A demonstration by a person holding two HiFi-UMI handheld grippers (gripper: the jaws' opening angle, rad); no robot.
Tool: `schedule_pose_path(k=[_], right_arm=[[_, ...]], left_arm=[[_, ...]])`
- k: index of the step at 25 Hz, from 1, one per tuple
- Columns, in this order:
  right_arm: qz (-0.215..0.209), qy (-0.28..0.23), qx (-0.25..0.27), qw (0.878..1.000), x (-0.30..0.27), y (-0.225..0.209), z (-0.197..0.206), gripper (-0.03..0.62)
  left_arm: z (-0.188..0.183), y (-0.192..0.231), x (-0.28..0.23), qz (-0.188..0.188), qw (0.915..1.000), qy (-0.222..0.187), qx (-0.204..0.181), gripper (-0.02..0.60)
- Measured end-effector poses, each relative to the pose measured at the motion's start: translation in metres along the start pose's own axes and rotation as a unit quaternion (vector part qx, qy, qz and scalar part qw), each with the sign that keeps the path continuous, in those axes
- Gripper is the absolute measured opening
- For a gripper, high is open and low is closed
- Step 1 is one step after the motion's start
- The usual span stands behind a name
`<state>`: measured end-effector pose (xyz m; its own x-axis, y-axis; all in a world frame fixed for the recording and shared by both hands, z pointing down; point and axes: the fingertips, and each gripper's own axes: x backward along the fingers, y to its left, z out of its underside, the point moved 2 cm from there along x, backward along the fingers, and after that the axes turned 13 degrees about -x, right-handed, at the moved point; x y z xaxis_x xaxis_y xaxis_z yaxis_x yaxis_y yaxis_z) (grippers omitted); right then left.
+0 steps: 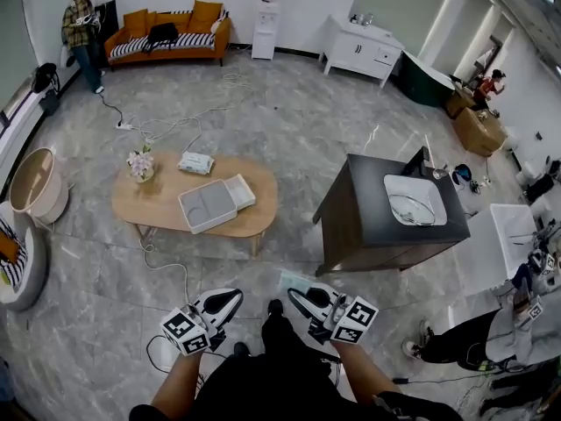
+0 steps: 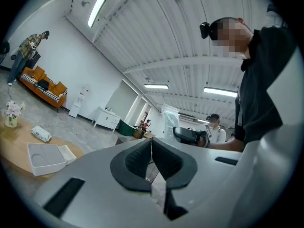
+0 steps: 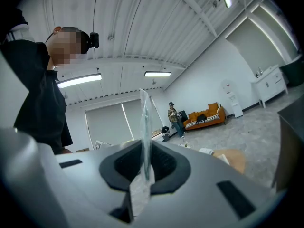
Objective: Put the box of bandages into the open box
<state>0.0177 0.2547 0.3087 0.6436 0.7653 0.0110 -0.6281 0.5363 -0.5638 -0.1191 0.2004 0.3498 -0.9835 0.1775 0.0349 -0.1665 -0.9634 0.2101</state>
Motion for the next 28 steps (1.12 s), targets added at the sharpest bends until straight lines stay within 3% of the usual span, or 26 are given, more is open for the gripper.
schedule_pose_path(k=[6, 15, 21, 25, 28], right_arm=[[-0.048, 0.008, -0.011, 0.999, -0.055, -0.069, -0.033, 0.034], [-0.132, 0.041, 0.005, 0.99, -0.114, -0.157, -0.128, 0.034], [-0.164, 0.055, 0.003, 0.985, -0.137, -0.22, -0.165, 0.034], [-0.174, 0.063, -0.006, 0.983, -0.159, -0.251, -0.178, 0.034], [-0.177, 0.066, -0.013, 0.982, -0.177, -0.269, -0.184, 0.034]], left_arm=[[-0.01, 0.07, -0.03, -0.041, 0.9991, 0.009, -0.001, 0.017], [-0.062, 0.158, -0.11, -0.106, 0.994, -0.012, -0.024, 0.017], [-0.08, 0.205, -0.157, -0.143, 0.9881, -0.027, -0.049, 0.017], [-0.089, 0.231, -0.172, -0.159, 0.9856, -0.042, -0.037, 0.017], [-0.081, 0.256, -0.171, -0.174, 0.9838, -0.031, -0.033, 0.017]])
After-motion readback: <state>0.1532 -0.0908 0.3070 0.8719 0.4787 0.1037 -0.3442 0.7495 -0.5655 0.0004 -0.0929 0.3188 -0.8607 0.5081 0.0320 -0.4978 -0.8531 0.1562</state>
